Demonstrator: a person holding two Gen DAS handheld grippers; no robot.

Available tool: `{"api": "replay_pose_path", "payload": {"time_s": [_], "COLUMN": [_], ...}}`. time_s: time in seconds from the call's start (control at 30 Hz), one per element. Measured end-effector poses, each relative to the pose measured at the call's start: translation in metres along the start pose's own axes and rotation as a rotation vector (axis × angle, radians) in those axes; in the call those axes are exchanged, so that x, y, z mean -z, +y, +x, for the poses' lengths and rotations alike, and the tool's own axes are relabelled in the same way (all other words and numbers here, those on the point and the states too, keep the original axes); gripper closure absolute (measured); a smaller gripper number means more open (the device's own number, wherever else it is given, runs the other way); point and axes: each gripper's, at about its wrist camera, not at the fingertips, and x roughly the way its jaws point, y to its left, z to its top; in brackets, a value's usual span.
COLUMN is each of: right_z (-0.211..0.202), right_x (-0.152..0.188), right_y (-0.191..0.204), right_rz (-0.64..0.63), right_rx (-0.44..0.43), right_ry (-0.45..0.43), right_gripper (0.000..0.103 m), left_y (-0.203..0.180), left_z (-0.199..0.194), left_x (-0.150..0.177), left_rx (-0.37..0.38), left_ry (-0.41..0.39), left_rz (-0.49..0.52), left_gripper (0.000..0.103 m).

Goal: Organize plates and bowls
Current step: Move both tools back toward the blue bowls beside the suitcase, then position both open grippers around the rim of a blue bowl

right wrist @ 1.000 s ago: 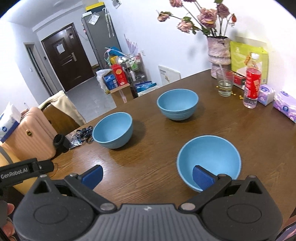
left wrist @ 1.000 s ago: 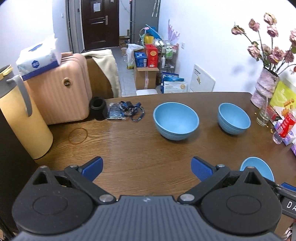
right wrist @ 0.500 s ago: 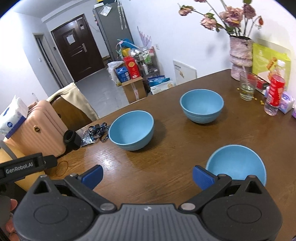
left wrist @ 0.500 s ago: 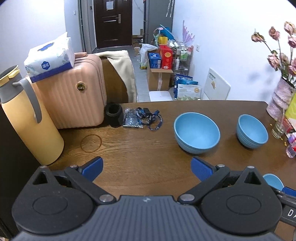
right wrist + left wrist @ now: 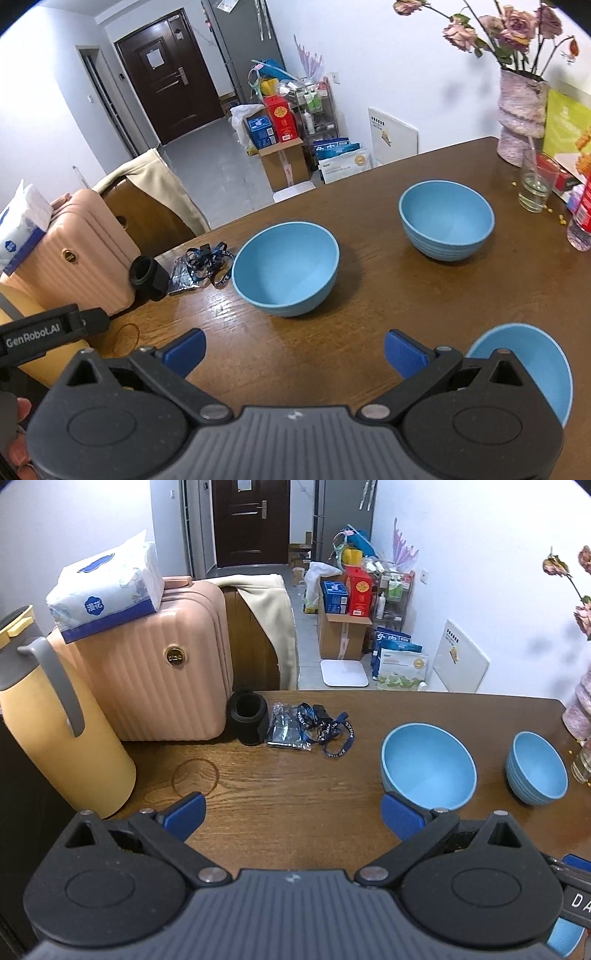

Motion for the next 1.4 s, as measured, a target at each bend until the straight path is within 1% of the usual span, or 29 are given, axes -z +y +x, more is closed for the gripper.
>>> {"api": "replay_pose_path", "payload": {"time_s": [0.37, 0.67, 0.93, 1.03, 1.13, 1.27, 1.4], "right_z": [0.049, 0.096, 0.138, 0.153, 0.165, 0.179, 0.19], "right_x": [-0.037, -0.054, -0.071, -0.075, -0.078, -0.082, -0.086], "right_y": [-0.004, -0.024, -0.044, -0.046, -0.047, -0.047, -0.049], "right_rz": [-0.017, -0.004, -0.017, -0.028, -0.046, -0.056, -0.038], "right_rx": [0.009, 0.016, 0.018, 0.014, 0.01, 0.005, 0.003], "right_ry": [0.033, 0.086, 0.133, 0.152, 0.17, 0.188, 0.197], "right_gripper": [0.0, 0.0, 0.002, 0.007, 0.008, 0.013, 0.021], "left_y": [-0.02, -0.042, -0.068, -0.074, -0.079, -0.085, -0.092], "left_z": [0.045, 0.089, 0.126, 0.139, 0.154, 0.172, 0.185], "left_x": [-0.023, -0.032, -0.039, -0.041, -0.041, -0.039, -0.038], "left_rx": [-0.007, -0.014, -0.025, -0.027, -0.034, -0.036, -0.042], "left_ry": [0.022, 0.061, 0.077, 0.084, 0.101, 0.12, 0.134], "left_rz": [-0.018, -0.035, -0.002, -0.009, -0.018, -0.041, -0.053], "left_gripper": [0.0, 0.0, 0.0, 0.0, 0.0, 0.0, 0.001]}}
